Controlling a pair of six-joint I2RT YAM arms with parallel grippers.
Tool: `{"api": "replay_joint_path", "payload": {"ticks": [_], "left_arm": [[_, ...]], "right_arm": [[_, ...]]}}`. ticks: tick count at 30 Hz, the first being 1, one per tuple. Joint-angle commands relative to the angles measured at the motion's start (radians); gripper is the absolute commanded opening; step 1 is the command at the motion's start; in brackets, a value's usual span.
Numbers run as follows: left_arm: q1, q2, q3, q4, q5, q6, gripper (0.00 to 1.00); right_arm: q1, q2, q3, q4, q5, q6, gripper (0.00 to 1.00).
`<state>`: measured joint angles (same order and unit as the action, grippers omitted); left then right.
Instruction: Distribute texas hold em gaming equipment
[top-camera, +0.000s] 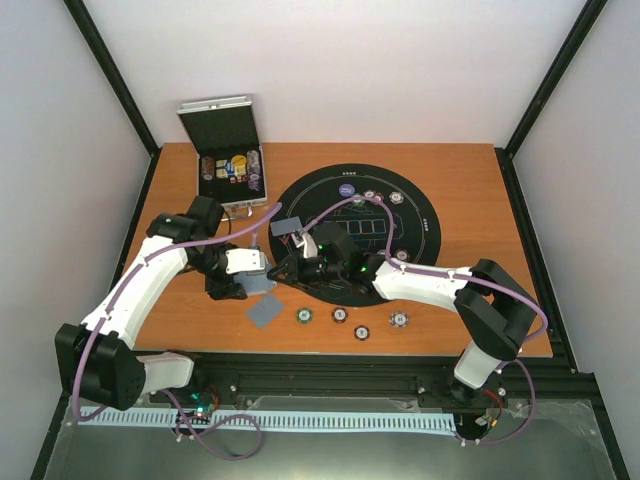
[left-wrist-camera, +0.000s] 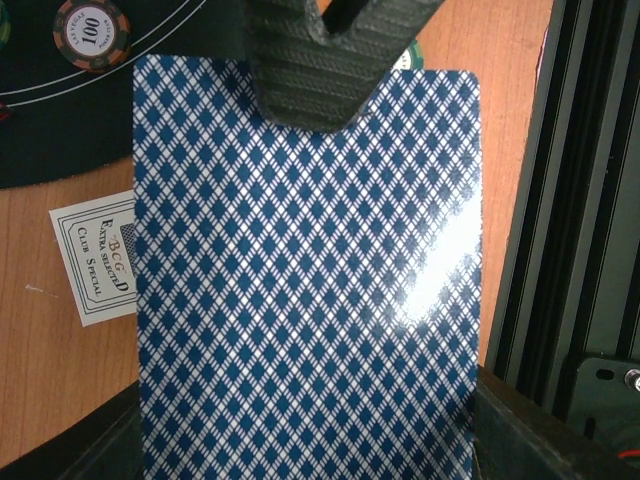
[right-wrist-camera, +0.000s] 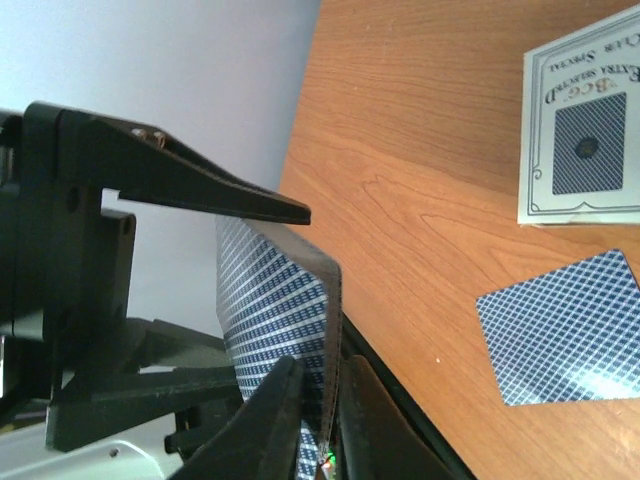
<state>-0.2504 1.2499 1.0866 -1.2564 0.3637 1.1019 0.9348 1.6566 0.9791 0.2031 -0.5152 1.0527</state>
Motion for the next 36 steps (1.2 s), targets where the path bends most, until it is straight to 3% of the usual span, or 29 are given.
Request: {"api": "replay_joint_path", "payload": {"ticks": [1, 5, 9, 21, 28, 36], "left_arm": [[0.002, 0.003, 0.027, -0.011, 0.005, -0.004, 0.01], [0.002, 0.005, 0.023, -0.008, 0.002, -0.004, 0.01], [0.002, 0.006, 0.022, -0.005, -0.002, -0.004, 0.01], [0.002, 0.003, 0.015, 0.0, -0.015, -0.003, 0.01], [0.002, 0.011, 0.015, -0.001, -0.022, -0.005, 0.01], [0.002, 0.011, 0.023, -0.01, -0.022, -0.004, 0.01]], "right_arm": [[0.009, 0.003, 0.004, 0.021, -0.013, 0.005, 0.1], [0.002, -0.013, -0.011, 0.046, -0.014, 0.019, 0.03], [-0.011, -0.03, -0.05, 0.144, -0.05, 0.07, 0.03], [-0.074, -0.085, -0.133, 0.196, -0.064, 0.103, 0.03], [-0.176, -0.131, -0.15, 0.128, -0.112, 0.058, 0.03], [-0.446, -0.131, -0.036, -0.117, -0.205, -0.115, 0.03]]}}
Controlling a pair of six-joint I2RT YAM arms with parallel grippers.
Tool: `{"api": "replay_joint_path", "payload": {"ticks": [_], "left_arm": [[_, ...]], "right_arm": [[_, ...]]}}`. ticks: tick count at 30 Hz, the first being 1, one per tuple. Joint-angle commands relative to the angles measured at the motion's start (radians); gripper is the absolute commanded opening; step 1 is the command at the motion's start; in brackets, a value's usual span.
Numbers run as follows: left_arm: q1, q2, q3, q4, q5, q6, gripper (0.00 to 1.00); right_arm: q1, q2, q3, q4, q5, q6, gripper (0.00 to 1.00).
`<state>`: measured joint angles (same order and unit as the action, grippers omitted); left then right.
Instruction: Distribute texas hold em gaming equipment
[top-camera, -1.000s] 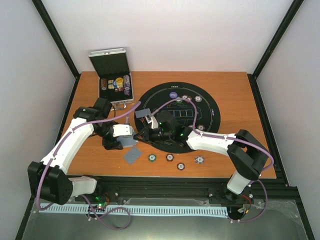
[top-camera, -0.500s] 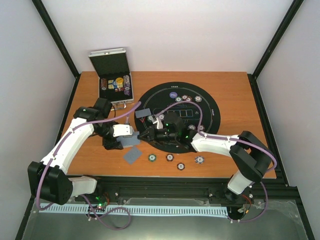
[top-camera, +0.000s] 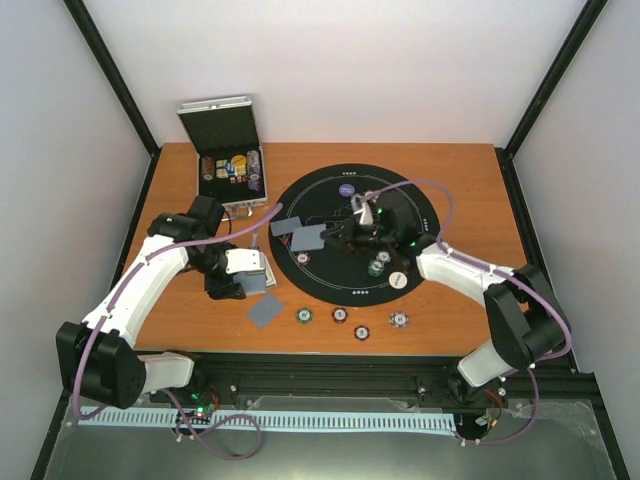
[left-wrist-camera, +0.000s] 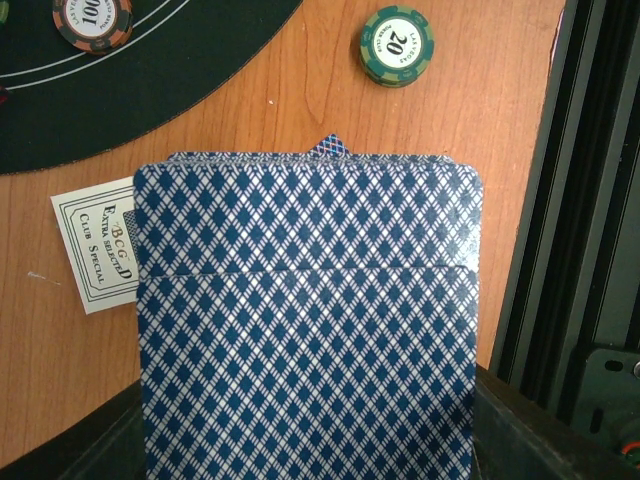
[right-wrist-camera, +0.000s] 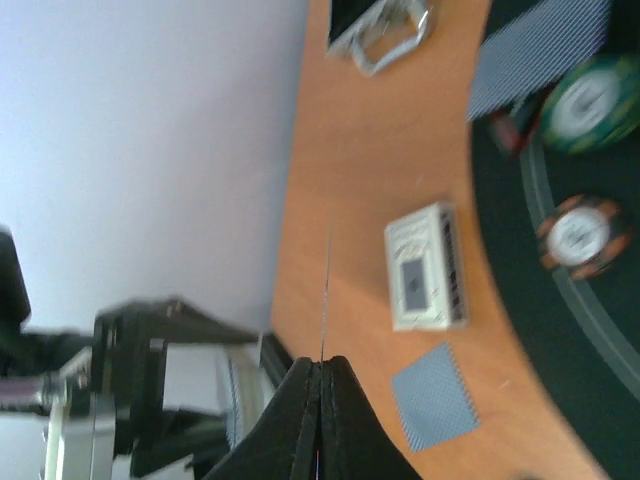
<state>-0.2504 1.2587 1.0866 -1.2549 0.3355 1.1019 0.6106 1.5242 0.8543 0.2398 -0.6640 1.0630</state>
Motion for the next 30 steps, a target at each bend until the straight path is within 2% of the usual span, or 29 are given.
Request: {"api": "replay_joint_path", "payload": {"ticks": [1, 6, 10, 17, 25, 26, 27, 28, 30], "left_arm": [[0.001, 0.004, 0.025, -0.014, 0.008, -0.004, 0.01], [0.002, 0.008, 0.032, -0.019, 0.002, -0.007, 0.01], [0.002, 0.023, 0.042, -0.02, 0.008, -0.024, 0.01], [0.002, 0.031, 0.058, -0.027, 0.005, -0.039, 0.01], [0.002, 0.039, 0.058, -0.032, 0.008, -0.051, 0.01], [0.002, 0.039, 0.058, -0.033, 0.012, -0.053, 0.01], [0.002, 0.039, 0.059, -0.032, 0.014, -0.055, 0.01], [0.002, 0.038, 0.059, -0.032, 0.015, -0.056, 0.01], [0.002, 0.038, 0.057, -0.031, 0.016, -0.059, 0.01]], "right_arm": [[-0.165, 0.02, 0.119, -0.186, -0.068, -0.151, 0.03], [-0.333, 0.201, 0.357, -0.356, -0.081, -0.273, 0.03], [-0.413, 0.427, 0.621, -0.481, -0.05, -0.341, 0.03], [-0.433, 0.762, 1.036, -0.683, 0.022, -0.401, 0.03], [-0.431, 0.946, 1.339, -0.855, 0.093, -0.446, 0.03], [-0.431, 0.95, 1.373, -0.881, 0.107, -0.459, 0.05], [-0.431, 0.946, 1.387, -0.902, 0.122, -0.474, 0.12], [-0.431, 0.934, 1.392, -0.919, 0.138, -0.488, 0.23], [-0.431, 0.902, 1.386, -0.945, 0.169, -0.51, 0.31]]}}
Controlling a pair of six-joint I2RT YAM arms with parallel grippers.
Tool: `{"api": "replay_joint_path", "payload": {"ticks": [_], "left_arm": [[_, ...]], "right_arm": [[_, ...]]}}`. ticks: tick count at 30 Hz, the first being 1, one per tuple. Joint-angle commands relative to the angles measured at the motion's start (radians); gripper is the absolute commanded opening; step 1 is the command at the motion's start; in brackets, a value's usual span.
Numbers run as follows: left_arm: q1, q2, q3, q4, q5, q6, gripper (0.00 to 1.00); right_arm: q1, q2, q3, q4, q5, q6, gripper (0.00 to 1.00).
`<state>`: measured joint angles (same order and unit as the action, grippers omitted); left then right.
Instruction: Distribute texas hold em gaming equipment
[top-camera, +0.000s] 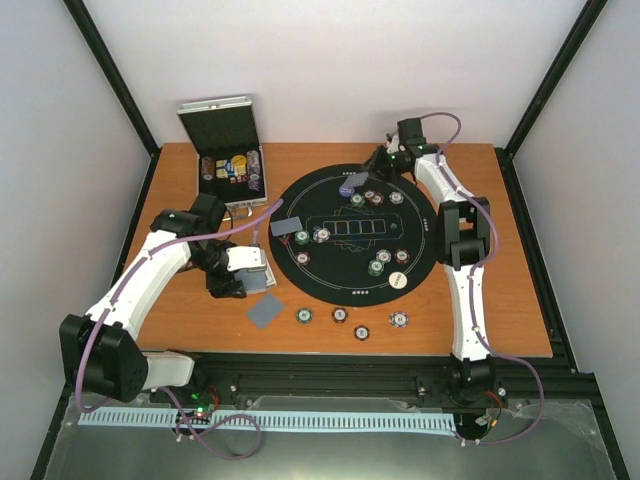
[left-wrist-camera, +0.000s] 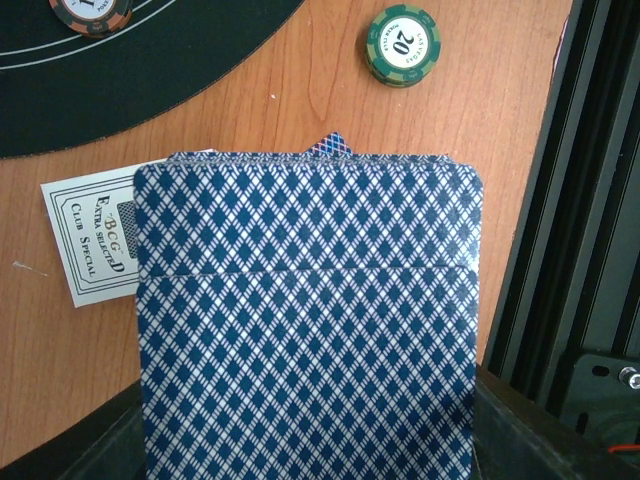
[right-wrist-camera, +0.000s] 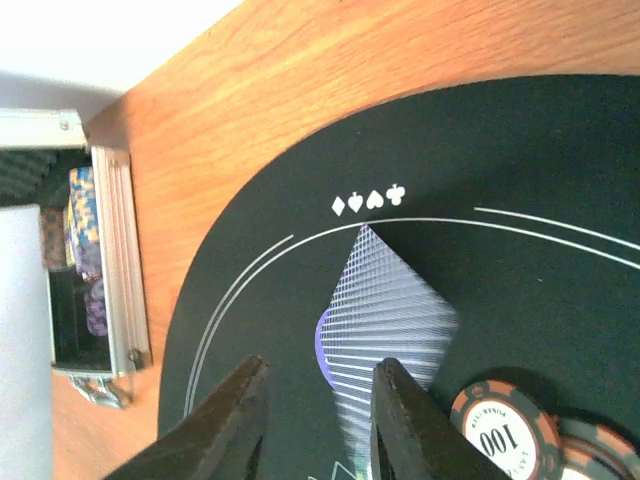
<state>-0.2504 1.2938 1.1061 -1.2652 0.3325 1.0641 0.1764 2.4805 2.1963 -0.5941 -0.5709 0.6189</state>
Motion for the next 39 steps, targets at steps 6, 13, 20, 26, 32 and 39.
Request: {"api": "replay_joint_path", "payload": {"ticks": [6, 13, 20, 26, 32, 39], "left_arm": [[0.002, 0.005, 0.042, -0.022, 0.022, -0.039, 0.01], [0.002, 0.001, 0.039, -0.021, 0.009, -0.043, 0.01], [0.002, 0.0, 0.042, -0.03, 0.001, -0.04, 0.01], [0.002, -0.005, 0.031, -0.028, 0.006, -0.037, 0.01], [0.002, -0.015, 0.032, -0.03, 0.021, -0.035, 0.01], [0.002, -0.028, 0.034, -0.032, 0.029, -0.025, 0.01]], "right_arm": [[0.006, -0.24, -0.143, -0.106, 0.126, -0.088, 0.47], [0.137, -0.639, -0.704, 0.182, 0.036, 0.007, 0.58], [0.459, -0.989, -1.27, 0.636, 0.002, 0.291, 0.81], [0.676, -1.004, -1.37, 0.855, 0.047, 0.426, 0.86], [0.754, -0.884, -1.31, 0.948, 0.022, 0.47, 0.86], [0.793, -0.757, -1.216, 1.01, -0.027, 0.501, 0.86]]}}
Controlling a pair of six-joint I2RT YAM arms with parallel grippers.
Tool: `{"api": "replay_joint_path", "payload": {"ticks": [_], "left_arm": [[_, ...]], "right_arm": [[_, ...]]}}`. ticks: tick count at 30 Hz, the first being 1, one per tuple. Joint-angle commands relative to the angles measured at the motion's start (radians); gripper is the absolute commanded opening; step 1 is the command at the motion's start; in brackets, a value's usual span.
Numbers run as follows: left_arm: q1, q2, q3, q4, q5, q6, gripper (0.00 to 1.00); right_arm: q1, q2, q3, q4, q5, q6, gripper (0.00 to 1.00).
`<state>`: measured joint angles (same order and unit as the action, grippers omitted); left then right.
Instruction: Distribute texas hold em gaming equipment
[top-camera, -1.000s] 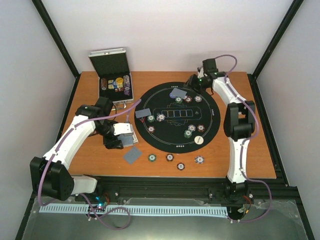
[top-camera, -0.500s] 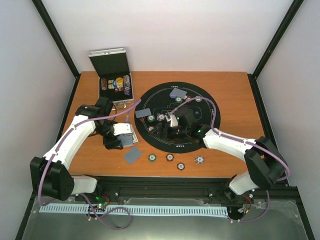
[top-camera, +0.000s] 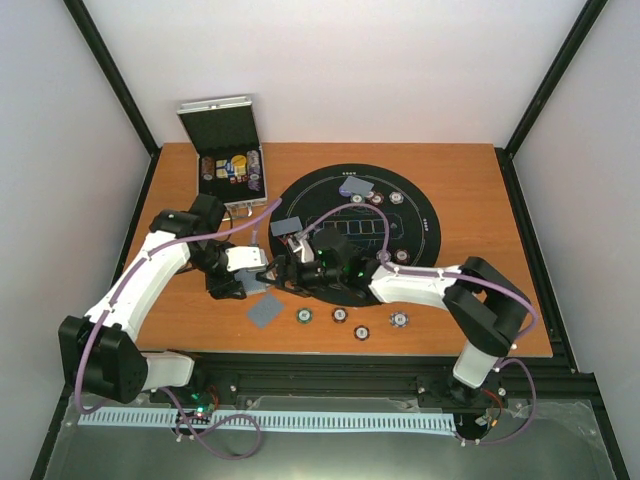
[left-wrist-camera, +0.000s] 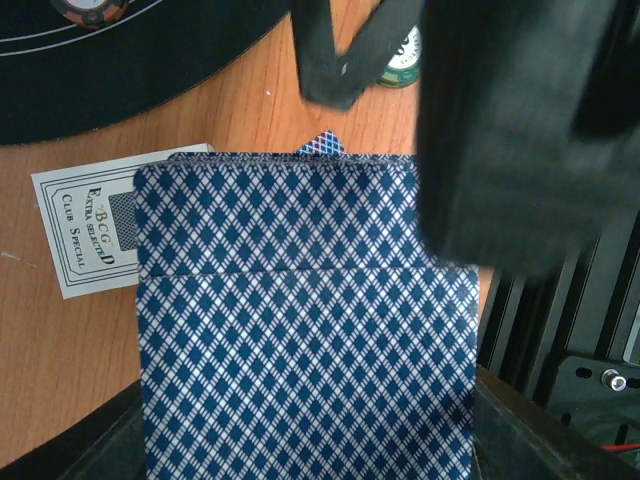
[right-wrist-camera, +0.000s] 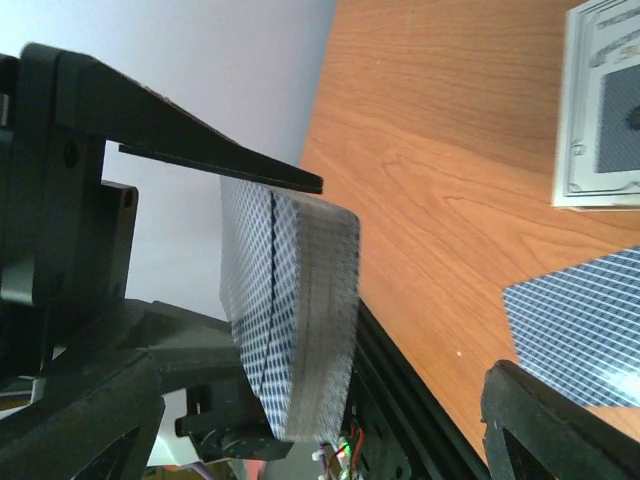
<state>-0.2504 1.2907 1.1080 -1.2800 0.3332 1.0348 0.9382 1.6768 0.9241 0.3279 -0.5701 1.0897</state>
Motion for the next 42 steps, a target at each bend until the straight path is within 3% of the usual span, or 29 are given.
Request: {"api": "replay_joint_path", "payload": {"ticks": [1, 22, 42], "left_arm": [[0.002, -0.026, 0.031, -0.019, 0.029, 0.006, 0.01], [0.002, -0.048, 0.034, -0.037, 0.035, 0.024, 0.01], [0.001, -0.06, 0.062, -0.063, 0.045, 0.029, 0.01]], "right_arm": [[0.034, 0.062, 0.07, 0.095, -0.033, 0.035, 0.86], [0.064, 0.282, 0.165, 0.212, -0.069, 0.123, 0.84], [-0.038, 0.153, 0.002, 0.069, -0.03, 0.023, 0.78]]}}
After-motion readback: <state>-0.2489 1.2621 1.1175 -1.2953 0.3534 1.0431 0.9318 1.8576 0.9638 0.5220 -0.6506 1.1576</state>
